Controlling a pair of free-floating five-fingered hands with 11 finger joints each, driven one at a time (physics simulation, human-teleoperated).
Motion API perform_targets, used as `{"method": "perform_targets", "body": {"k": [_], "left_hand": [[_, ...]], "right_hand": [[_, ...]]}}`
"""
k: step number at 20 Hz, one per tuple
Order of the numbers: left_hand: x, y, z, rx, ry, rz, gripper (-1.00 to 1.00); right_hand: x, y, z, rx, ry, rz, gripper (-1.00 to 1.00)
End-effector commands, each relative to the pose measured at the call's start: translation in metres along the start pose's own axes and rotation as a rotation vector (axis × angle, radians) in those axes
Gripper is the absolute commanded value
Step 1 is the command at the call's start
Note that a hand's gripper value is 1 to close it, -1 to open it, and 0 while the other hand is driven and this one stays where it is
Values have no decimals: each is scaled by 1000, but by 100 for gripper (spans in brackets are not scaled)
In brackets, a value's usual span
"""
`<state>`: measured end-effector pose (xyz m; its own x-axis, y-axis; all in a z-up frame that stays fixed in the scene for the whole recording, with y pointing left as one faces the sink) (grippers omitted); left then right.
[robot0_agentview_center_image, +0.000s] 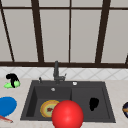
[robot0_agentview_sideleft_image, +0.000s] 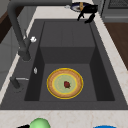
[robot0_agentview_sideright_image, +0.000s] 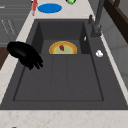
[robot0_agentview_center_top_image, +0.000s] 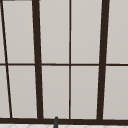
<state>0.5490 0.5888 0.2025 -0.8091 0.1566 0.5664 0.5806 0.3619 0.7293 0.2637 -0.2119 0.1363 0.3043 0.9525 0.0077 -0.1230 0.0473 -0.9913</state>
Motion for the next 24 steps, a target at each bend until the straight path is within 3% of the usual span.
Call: {"method": "perform_targets", "body": {"k": [1, 16, 19, 24], "left_hand": [[-4, -9, -23, -42, 30, -5, 100], [-24, -52, -114, -65, 51, -8, 100], [-31, -64, -132, -71, 47, -27, 100], [-41, -83, -161, -80, 57, -27, 100]], "right_hand": [[0, 0, 0, 0, 0, 0, 0], [0, 0, 0, 0, 0, 0, 0], [0, 0, 0, 0, 0, 0, 0], [0, 0, 0, 0, 0, 0, 0]]}}
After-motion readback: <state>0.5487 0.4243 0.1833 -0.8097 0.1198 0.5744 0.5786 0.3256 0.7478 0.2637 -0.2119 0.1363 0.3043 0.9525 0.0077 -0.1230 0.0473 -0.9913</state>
